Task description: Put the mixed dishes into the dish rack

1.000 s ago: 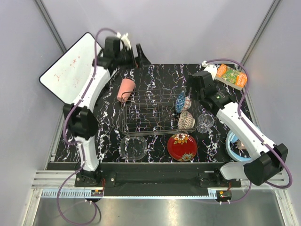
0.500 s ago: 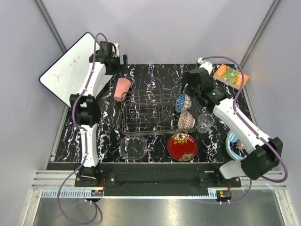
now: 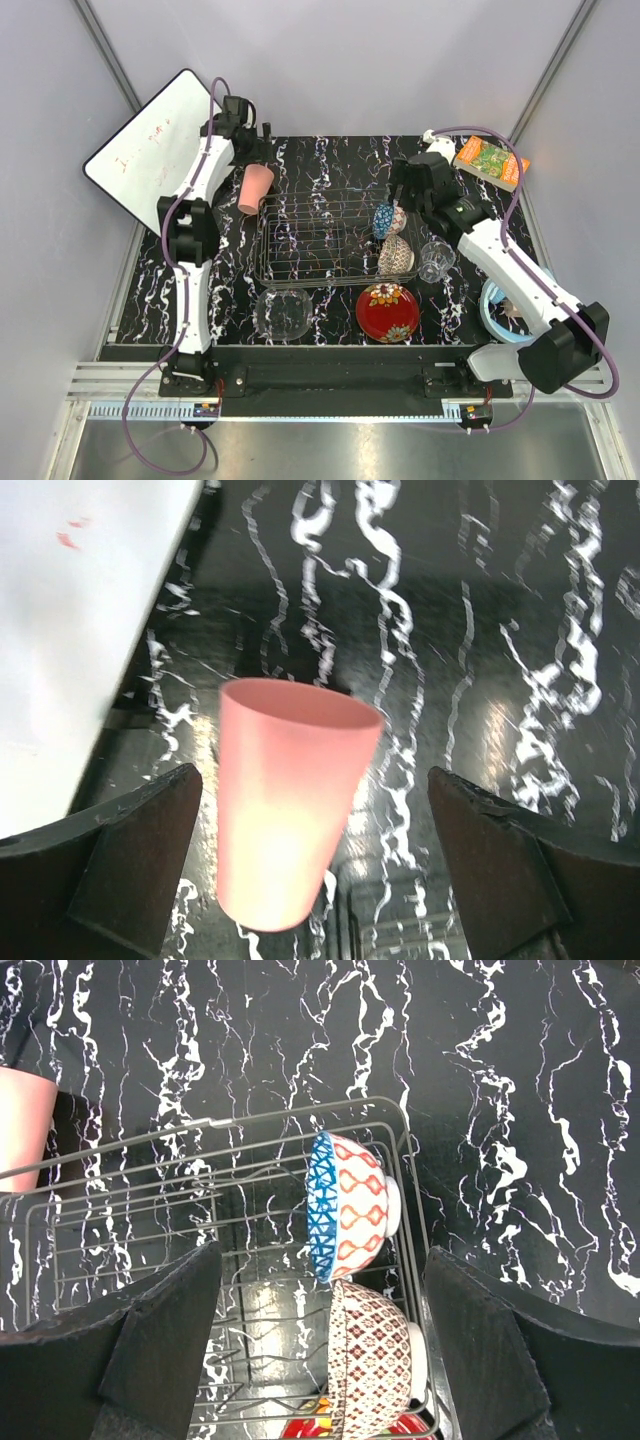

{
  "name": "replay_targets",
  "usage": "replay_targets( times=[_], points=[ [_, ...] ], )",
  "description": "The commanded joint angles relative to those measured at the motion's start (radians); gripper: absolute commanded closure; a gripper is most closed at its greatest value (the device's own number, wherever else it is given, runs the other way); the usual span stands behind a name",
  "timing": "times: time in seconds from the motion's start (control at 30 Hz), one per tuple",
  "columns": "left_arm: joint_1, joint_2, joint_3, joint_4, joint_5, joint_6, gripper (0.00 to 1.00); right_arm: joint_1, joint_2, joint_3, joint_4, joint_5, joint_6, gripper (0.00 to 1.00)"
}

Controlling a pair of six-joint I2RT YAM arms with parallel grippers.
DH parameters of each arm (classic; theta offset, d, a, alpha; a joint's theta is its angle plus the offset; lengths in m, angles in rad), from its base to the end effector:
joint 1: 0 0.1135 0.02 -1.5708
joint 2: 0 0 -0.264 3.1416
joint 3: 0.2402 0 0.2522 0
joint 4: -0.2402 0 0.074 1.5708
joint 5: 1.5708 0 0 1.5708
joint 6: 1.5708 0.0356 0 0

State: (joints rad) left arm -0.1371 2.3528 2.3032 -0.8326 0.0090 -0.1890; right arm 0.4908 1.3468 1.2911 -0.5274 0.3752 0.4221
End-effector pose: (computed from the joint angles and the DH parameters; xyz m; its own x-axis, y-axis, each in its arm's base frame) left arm 0.5184 -0.0718 0.2640 -0.7780 -0.0823 -0.6228 -0.0039 0.9920 -0.1262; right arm 0.2696 0.1293 0.3582 -0.5121 0.1585 -0.8442 0.0450 0.9864 0.1579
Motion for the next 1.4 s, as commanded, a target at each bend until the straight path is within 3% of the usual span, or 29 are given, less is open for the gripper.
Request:
replay_targets(
  times=[0.0,0.33,0.77,1.07,1.37],
  points=[
    [0.004,0.020,0.030,0.070,-0.125,-0.055,0.01,-0.003,-0.048,-0.022,0.050,0.016,-0.023,0.11],
    [0.002,0.039,-0.007,0.110,-0.178,-0.066,0.01,-0.004,-0.083,-0.058,0.058,0.028,-0.031,0.11],
    [-0.039,-0.020,-0.192,0.104,-0.153,-0.021,0.02,-0.003,-0.113,-0.082,0.058,0.050,-0.026,0.11],
    [-0.039,-0.112,-0.329,0.087,-0.136,0.031,0.14,-0.004,-0.113,-0.082,0.046,0.042,-0.014,0.11],
    [-0.045,-0.190,-0.312,0.055,-0.159,0.079,0.27,-0.004,-0.104,-0.064,0.033,0.034,-0.011,0.11]
  ],
)
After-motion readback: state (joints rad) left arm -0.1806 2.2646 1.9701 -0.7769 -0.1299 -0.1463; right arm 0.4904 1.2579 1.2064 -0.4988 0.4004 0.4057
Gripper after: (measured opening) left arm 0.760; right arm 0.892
